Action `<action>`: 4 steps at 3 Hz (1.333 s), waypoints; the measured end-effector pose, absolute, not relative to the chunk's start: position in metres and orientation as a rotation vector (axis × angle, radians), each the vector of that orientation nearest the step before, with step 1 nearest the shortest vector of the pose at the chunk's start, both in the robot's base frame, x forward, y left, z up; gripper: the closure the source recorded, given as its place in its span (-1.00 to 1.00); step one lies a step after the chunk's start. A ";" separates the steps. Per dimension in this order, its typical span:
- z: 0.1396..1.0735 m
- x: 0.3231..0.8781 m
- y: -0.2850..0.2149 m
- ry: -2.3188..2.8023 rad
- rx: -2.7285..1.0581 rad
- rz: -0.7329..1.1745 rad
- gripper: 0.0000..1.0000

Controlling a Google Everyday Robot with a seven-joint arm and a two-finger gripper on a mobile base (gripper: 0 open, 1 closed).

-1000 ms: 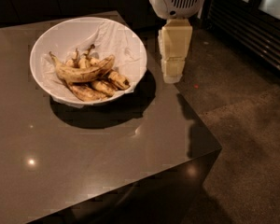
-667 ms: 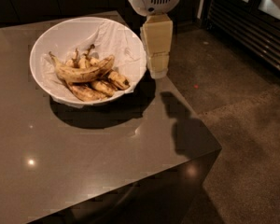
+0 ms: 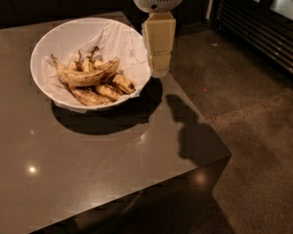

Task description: Pick banana from white bowl

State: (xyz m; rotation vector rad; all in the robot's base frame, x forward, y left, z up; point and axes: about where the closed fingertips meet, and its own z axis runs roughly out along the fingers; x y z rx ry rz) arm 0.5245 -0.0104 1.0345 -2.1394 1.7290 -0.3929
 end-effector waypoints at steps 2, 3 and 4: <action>1.021 0.567 0.046 1.613 -2.295 -0.370 -1.00; 1.006 0.584 0.070 1.560 -2.353 -0.314 -1.00; 0.986 0.589 0.085 1.550 -2.393 -0.240 -1.00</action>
Offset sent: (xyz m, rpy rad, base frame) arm 0.0627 0.0887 -0.0407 -0.1315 0.1644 0.2142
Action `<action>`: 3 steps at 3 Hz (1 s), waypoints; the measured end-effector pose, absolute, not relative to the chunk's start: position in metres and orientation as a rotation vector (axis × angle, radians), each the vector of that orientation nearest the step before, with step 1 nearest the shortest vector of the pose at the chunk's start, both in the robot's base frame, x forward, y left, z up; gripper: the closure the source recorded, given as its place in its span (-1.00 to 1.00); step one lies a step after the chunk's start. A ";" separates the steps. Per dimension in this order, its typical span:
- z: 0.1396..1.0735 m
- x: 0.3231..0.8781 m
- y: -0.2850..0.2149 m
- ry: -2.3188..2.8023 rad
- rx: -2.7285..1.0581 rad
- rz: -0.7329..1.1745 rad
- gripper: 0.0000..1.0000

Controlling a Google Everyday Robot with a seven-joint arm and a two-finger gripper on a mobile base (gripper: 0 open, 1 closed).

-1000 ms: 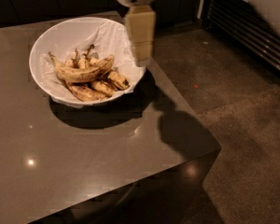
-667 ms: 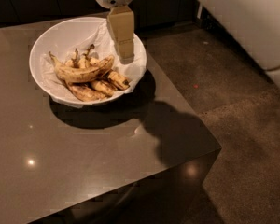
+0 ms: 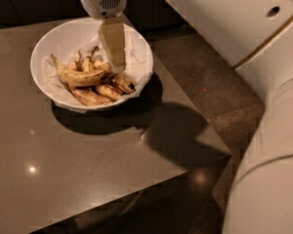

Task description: Pick banana from white bowl

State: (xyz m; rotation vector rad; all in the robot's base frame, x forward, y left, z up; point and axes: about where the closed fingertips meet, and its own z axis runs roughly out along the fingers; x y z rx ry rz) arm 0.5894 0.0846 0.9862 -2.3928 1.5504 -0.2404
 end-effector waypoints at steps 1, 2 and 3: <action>0.970 0.592 0.094 1.552 -2.416 -0.168 -0.86; 0.952 0.599 0.099 1.576 -2.432 -0.109 -0.60; 0.933 0.608 0.102 1.611 -2.448 -0.065 -0.24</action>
Offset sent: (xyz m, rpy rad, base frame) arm 0.0011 0.0002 -0.0573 -0.0509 0.2235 -0.0077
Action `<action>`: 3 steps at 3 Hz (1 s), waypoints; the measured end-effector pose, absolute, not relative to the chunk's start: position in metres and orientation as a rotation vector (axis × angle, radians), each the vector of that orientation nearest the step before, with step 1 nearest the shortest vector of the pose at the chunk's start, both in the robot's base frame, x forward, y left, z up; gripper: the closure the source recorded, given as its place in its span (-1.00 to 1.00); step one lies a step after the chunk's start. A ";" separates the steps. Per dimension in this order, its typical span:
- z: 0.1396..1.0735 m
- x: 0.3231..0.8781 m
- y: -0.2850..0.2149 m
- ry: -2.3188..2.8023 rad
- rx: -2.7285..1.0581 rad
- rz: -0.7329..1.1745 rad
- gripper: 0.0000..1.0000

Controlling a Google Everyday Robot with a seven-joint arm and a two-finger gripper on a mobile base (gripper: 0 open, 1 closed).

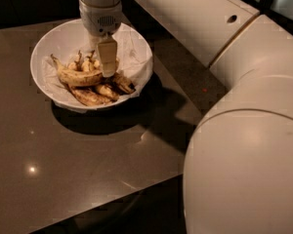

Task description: Pick banana from white bowl

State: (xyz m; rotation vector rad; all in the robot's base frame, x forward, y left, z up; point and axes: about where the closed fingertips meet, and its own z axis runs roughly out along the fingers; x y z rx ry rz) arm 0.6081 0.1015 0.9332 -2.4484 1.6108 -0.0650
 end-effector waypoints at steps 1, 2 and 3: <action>0.912 0.614 0.104 1.631 -2.477 -0.018 -0.33; 0.894 0.618 0.106 1.647 -2.500 0.019 -0.54; 0.875 0.619 0.108 1.657 -2.537 0.051 -0.54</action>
Offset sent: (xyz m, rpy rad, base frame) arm -0.0086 -0.0192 -0.0582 -0.1205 0.2069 0.0040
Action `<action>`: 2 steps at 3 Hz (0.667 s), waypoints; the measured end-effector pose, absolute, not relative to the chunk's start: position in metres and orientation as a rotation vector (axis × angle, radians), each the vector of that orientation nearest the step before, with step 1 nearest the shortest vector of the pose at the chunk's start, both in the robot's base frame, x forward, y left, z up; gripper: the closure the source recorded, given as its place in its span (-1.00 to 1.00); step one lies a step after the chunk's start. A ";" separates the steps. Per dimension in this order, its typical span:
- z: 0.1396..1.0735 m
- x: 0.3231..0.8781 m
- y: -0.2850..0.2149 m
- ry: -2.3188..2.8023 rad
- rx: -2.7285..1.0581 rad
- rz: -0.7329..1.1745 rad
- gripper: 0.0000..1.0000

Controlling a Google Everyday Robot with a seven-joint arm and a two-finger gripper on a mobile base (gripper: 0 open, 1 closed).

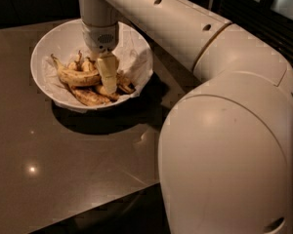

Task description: Pick banana from white bowl

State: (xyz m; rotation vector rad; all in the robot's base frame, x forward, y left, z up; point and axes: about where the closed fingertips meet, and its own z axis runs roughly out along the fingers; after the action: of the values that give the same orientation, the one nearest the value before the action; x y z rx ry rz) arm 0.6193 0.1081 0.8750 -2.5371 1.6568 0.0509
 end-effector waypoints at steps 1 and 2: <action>0.873 0.620 0.108 1.660 -2.546 0.046 -0.19; 0.875 0.621 0.107 1.662 -2.549 0.041 0.31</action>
Offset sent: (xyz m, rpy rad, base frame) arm -0.0158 -0.0287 -0.0113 -0.1488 0.0528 0.0130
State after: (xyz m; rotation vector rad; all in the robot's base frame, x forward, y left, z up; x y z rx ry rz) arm 0.6208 0.1071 0.8753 -2.5489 1.6619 0.0405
